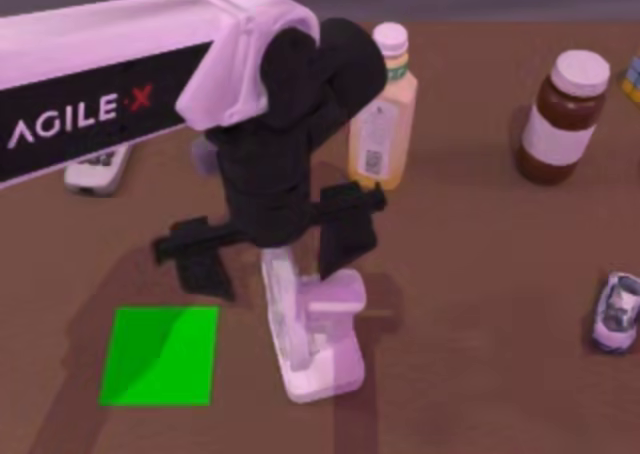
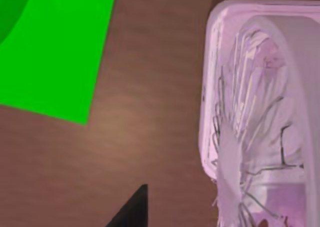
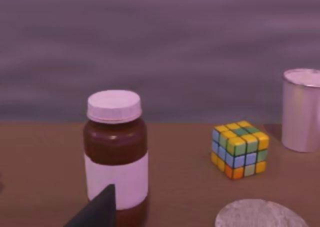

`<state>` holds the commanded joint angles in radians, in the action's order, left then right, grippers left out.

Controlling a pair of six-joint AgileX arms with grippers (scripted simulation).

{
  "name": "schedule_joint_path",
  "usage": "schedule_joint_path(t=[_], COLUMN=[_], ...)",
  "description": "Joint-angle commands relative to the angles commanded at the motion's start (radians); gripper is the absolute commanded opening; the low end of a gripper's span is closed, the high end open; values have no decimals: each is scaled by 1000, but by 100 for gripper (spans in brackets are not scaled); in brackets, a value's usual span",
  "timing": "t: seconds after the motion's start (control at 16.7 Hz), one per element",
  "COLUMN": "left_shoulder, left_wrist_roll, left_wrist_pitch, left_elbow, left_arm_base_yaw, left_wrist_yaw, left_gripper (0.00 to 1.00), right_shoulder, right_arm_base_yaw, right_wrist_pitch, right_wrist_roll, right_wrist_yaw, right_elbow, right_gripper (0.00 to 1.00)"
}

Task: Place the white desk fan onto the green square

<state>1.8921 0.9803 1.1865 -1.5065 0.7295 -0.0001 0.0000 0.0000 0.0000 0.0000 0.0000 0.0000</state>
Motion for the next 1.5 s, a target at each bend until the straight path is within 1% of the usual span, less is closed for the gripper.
schedule_joint_path(t=[0.48, 0.54, 1.08, 1.5], left_shoulder=[0, 0, -6, -12], left_wrist_roll=[0, 0, -2, 1], left_wrist_pitch=[0, 0, 4, 182], left_elbow=[0, 0, -5, -175], left_arm_base_yaw=[0, 0, -1, -17], left_wrist_yaw=[0, 0, 0, 0], left_gripper=[2, 0, 0, 0], right_shoulder=[0, 0, 0, 0], right_arm_base_yaw=[0, 0, 0, 0], right_wrist_pitch=[0, 0, 0, 0], right_wrist_roll=[0, 0, 0, 0], right_wrist_yaw=[0, 0, 0, 0], right_elbow=[0, 0, 0, 0], right_gripper=[100, 100, 100, 100])
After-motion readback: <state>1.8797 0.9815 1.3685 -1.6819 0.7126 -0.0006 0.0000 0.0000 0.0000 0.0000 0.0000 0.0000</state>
